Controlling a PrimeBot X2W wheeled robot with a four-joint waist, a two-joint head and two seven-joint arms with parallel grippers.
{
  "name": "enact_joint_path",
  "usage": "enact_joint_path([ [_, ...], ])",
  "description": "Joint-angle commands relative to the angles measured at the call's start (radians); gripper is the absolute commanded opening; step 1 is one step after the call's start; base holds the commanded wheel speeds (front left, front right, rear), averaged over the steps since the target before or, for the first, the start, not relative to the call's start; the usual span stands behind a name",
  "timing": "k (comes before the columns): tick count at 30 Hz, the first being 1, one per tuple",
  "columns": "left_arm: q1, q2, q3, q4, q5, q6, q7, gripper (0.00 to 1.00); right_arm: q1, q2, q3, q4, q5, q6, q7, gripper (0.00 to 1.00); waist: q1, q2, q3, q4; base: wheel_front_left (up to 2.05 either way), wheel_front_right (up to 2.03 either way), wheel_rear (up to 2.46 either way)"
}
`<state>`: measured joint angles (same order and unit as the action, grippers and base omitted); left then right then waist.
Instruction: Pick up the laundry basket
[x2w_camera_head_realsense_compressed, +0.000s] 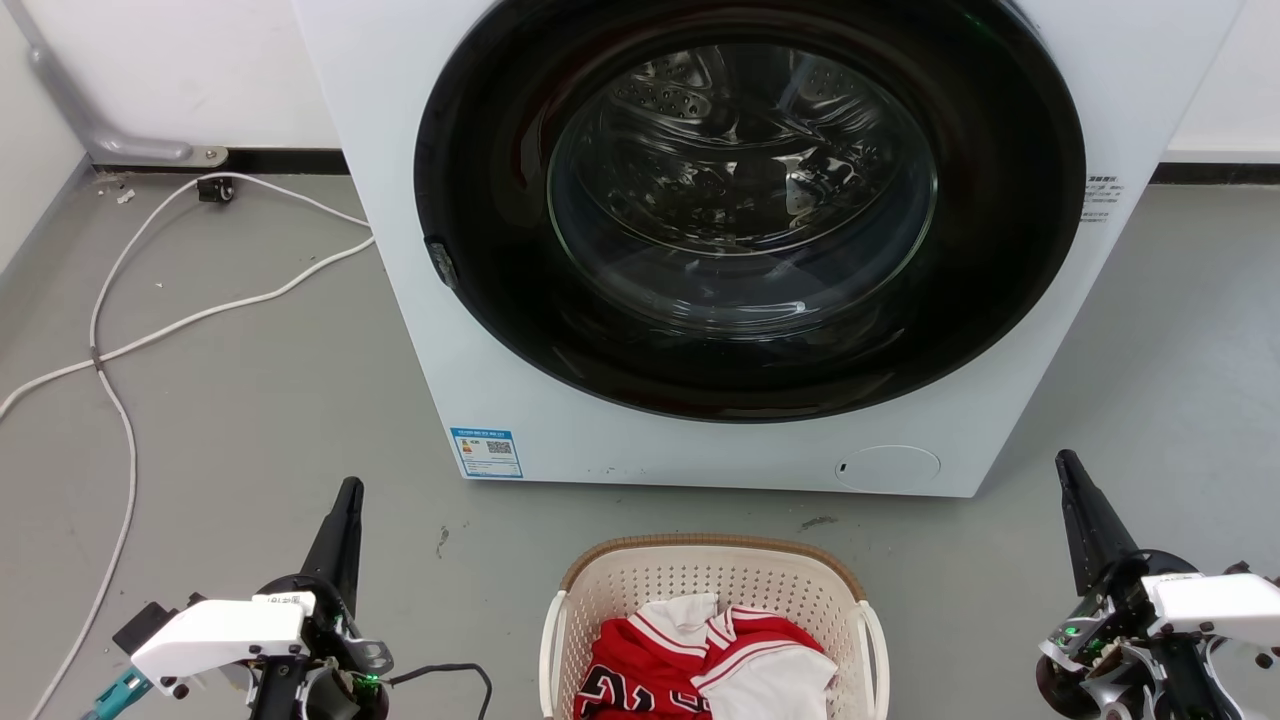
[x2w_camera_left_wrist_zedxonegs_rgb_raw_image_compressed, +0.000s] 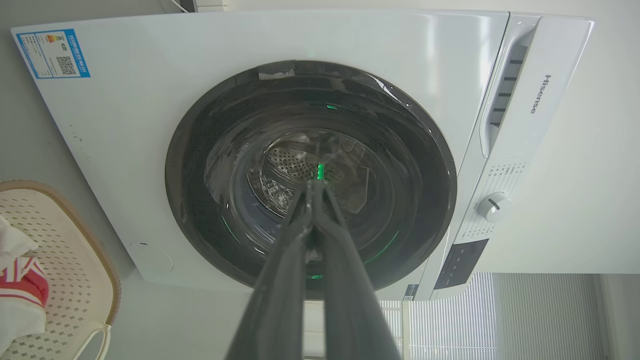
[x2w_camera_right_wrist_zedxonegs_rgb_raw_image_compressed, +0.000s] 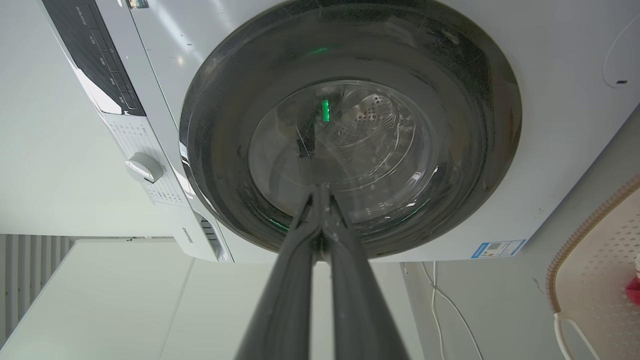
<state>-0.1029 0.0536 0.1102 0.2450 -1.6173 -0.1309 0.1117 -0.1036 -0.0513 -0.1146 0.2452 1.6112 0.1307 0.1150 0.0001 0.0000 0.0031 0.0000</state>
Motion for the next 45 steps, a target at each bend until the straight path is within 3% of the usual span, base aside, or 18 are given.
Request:
enact_joint_path([
  [1,-0.011,-0.001,0.004,0.001,0.003,-0.003,0.002,0.00,-0.011,0.002,-0.001,0.001,0.002,0.000,0.003,0.00,-0.0001,0.0000,0.000,0.000,0.00,0.00,0.00],
  [38,-0.011,-0.003,0.006,0.001,0.004,-0.003,0.004,0.00,-0.011,0.002,-0.001,0.001,0.002,0.000,0.003,0.00,-0.0001,0.0000,0.000,0.000,0.00,0.00,0.00],
  [39,0.000,-0.001,0.002,0.000,0.003,0.000,0.000,1.00,0.000,0.000,0.000,0.000,0.000,0.000,0.000,1.00,-0.0001,0.0000,0.000,0.000,0.00,0.00,0.00],
  [45,0.030,-0.005,-0.008,0.023,0.010,0.000,-0.014,1.00,0.032,0.002,0.007,0.024,-0.004,0.000,-0.014,1.00,-0.0001,0.0000,0.000,0.000,0.00,0.00,0.00],
])
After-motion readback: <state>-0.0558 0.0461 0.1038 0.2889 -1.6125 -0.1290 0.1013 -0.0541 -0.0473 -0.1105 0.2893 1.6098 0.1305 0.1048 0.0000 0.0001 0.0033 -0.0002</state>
